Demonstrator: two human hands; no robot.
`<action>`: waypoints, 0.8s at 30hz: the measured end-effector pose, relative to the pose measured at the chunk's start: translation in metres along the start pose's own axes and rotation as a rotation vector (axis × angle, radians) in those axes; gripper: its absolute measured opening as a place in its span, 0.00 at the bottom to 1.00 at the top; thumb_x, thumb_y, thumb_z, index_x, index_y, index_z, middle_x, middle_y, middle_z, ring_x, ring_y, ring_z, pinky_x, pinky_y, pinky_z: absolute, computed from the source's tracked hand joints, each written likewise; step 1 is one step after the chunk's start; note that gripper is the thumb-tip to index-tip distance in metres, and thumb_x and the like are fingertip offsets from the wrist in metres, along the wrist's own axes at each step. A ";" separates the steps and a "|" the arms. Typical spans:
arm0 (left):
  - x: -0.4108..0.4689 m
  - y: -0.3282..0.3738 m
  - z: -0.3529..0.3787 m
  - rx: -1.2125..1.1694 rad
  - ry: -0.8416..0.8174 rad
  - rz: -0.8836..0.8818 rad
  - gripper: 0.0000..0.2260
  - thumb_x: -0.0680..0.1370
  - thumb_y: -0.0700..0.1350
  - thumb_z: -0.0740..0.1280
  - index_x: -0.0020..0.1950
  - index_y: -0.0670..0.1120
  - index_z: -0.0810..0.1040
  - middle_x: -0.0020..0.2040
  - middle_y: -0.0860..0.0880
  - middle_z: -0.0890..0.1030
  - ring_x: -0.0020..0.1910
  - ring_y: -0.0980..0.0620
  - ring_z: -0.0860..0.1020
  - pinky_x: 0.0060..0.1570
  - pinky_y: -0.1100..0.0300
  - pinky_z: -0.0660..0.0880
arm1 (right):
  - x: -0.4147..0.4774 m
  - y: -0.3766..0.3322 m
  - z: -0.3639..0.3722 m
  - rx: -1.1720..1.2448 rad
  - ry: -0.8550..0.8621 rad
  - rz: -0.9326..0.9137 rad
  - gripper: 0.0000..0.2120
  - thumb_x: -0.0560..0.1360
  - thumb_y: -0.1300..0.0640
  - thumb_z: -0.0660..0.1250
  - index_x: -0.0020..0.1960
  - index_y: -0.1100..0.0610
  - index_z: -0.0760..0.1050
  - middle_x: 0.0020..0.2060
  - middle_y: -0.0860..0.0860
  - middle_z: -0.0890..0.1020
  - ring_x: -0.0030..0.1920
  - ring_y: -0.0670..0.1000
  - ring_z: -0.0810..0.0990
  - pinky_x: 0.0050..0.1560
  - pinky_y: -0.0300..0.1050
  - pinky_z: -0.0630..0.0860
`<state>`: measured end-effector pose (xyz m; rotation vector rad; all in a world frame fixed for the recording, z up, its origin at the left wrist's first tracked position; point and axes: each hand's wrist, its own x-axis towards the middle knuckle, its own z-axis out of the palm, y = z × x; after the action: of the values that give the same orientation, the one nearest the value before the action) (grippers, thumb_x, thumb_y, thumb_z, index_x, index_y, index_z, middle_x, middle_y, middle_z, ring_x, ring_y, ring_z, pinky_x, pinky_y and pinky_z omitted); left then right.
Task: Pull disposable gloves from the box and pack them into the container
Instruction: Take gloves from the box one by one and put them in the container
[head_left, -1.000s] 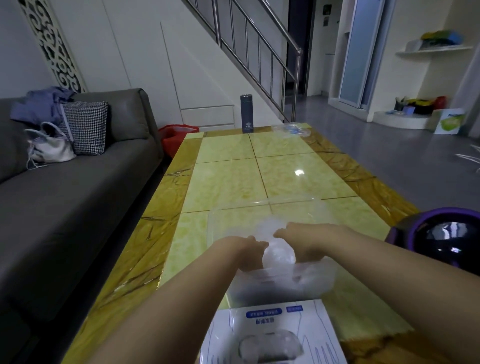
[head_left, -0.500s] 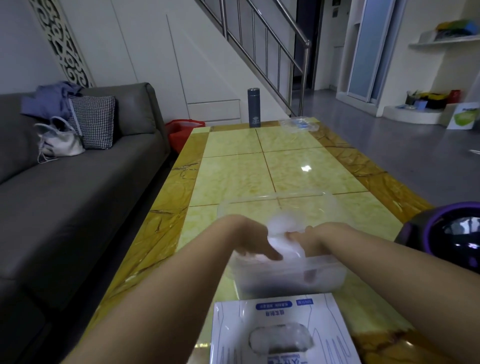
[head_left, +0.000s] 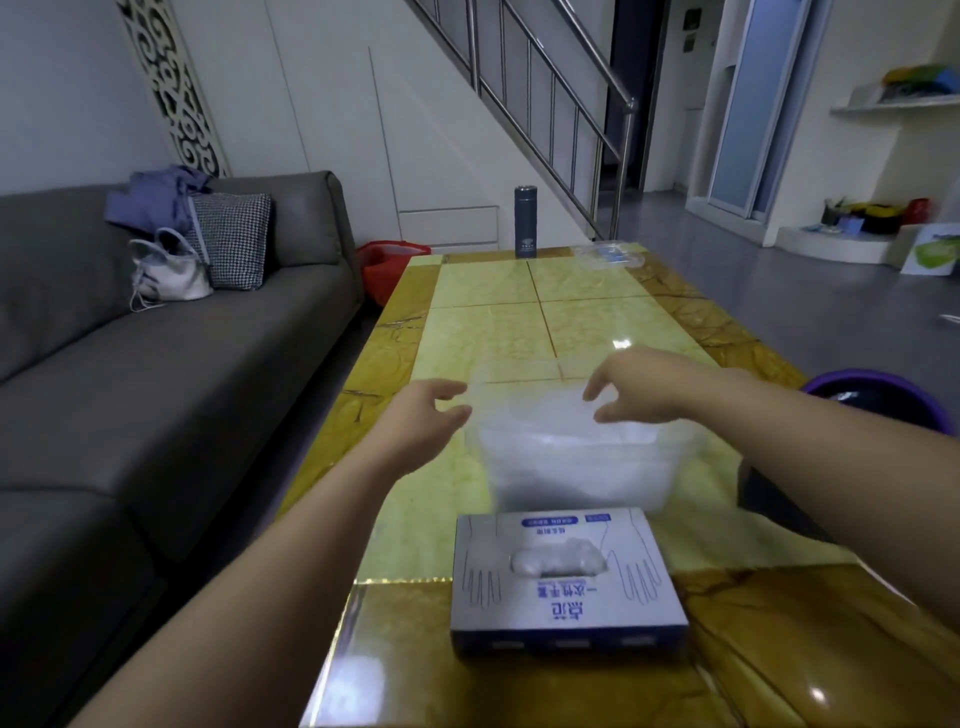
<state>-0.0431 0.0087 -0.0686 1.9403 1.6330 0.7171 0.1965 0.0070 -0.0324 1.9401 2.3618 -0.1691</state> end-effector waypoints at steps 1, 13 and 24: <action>-0.007 -0.003 0.004 0.009 0.058 0.017 0.16 0.79 0.47 0.64 0.68 0.50 0.73 0.64 0.51 0.76 0.57 0.53 0.76 0.52 0.61 0.70 | -0.008 -0.003 -0.004 -0.037 0.065 -0.019 0.15 0.76 0.49 0.66 0.62 0.50 0.76 0.65 0.48 0.74 0.63 0.51 0.74 0.58 0.47 0.73; -0.057 0.004 0.030 0.111 0.127 0.301 0.10 0.80 0.43 0.62 0.58 0.52 0.78 0.51 0.57 0.77 0.41 0.61 0.75 0.46 0.60 0.76 | -0.035 -0.005 0.012 0.137 0.238 -0.117 0.16 0.78 0.55 0.65 0.64 0.52 0.74 0.64 0.47 0.74 0.59 0.48 0.75 0.54 0.39 0.69; 0.003 0.057 0.047 0.344 -0.066 0.365 0.25 0.76 0.59 0.65 0.71 0.57 0.66 0.67 0.54 0.70 0.59 0.53 0.74 0.56 0.55 0.74 | 0.030 0.003 0.012 0.272 0.135 0.013 0.22 0.77 0.61 0.64 0.71 0.57 0.68 0.69 0.52 0.71 0.68 0.52 0.70 0.66 0.43 0.66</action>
<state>0.0304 0.0005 -0.0645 2.5217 1.4507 0.5188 0.1940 0.0350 -0.0481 2.1462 2.5257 -0.3895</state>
